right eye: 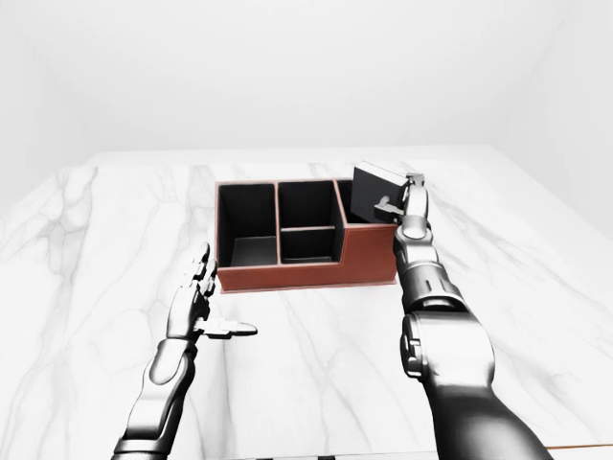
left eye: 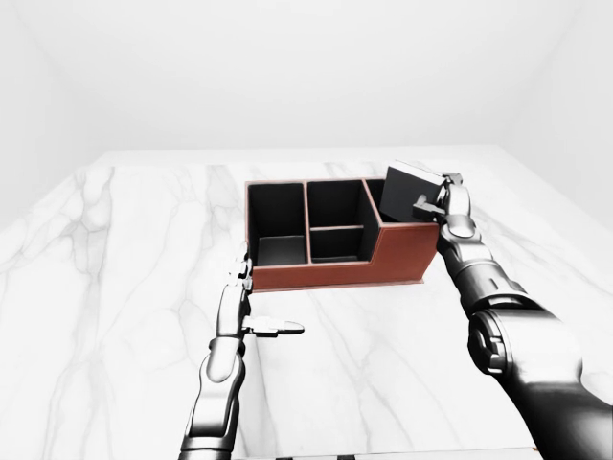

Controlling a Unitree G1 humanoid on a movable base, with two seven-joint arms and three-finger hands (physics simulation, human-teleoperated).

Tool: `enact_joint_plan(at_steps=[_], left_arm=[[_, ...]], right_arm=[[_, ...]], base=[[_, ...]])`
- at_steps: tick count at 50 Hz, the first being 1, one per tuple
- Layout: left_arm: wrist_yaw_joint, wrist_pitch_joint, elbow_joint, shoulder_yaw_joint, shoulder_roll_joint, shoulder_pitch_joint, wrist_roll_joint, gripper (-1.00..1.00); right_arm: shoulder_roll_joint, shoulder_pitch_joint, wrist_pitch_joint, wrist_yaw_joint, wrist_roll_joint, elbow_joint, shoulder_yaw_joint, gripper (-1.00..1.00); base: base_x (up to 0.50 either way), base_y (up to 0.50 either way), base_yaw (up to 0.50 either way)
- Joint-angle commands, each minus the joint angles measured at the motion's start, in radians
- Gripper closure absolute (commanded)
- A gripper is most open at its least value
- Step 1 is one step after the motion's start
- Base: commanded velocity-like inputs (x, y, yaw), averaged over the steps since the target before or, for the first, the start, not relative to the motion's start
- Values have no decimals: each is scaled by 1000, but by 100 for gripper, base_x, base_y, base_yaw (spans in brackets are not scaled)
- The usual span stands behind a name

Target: Pick up the book and place it in the right compartment of the caddy.

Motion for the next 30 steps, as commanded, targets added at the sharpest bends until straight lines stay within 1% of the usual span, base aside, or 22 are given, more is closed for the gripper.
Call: enact_joint_plan(at_steps=[1, 5, 6, 7, 30], left_arm=[[0, 0, 0, -1, 0, 1, 1, -100], [0, 0, 2, -1, 0, 0, 1, -100], [0, 0, 0, -1, -1, 1, 1, -100], [0, 0, 2, -1, 0, 0, 1, -100], [0, 0, -1, 0, 0, 2, 0, -100]], right_arm=[[-1, -5, 0, -4, 7, -14, -41, 100], [-3, -9, 0, -9, 7, -16, -42, 100], [-4, -9, 0, -12, 6, -14, -42, -57], [-4, -9, 0, -14, 5, -13, -42, -100], [-9, -16, 0, -17, 10, -26, -42, -100]], base=[[-1, 0, 0], [0, 0, 0], [0, 0, 0], [0, 0, 0], [0, 0, 0]])
